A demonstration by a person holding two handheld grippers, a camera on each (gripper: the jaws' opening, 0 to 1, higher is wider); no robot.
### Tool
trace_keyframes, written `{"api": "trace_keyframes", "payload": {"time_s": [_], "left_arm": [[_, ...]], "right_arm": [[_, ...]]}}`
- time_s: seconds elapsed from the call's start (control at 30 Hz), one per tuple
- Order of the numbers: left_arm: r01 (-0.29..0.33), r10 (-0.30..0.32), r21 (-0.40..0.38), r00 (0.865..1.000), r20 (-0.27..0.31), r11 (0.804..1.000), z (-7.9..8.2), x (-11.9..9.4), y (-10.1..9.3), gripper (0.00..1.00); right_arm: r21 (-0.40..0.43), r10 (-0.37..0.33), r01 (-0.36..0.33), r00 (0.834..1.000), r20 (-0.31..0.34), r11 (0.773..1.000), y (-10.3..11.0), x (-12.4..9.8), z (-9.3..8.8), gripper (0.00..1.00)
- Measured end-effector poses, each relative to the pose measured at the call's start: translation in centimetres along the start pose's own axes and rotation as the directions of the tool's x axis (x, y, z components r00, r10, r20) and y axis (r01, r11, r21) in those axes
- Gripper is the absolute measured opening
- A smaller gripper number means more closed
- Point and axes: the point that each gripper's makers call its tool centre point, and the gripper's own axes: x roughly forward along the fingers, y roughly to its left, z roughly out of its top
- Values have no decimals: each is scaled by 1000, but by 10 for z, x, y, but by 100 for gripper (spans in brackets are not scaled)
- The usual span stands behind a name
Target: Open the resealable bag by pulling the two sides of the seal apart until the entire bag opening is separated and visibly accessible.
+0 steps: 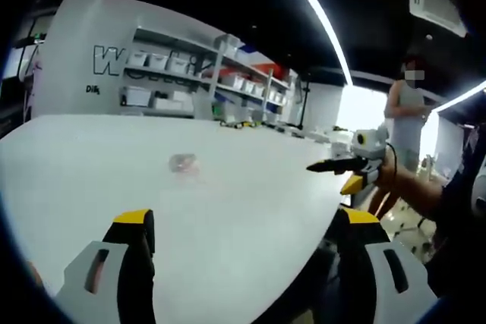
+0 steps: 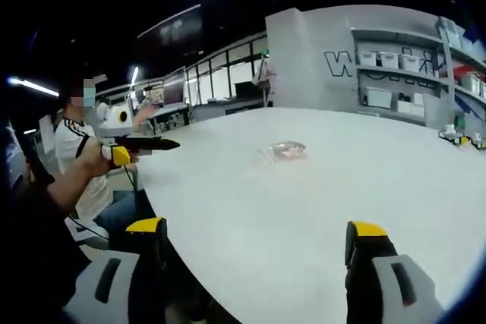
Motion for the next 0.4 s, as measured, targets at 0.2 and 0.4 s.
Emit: {"api": "trace_keyframes", "payload": {"time_s": [0.2,0.4], "left_arm": [[-1,1,4,1000,1,1000,1,-1,-1,99],[-1,1,-1,1000,-6,1000,-1,1,1,99]], "right_arm": [[-1,9,-9,1000,-5,1000,5,2,-2,98],[-1,19,-19,1000,-6,1000,8,5,-2,97]]}}
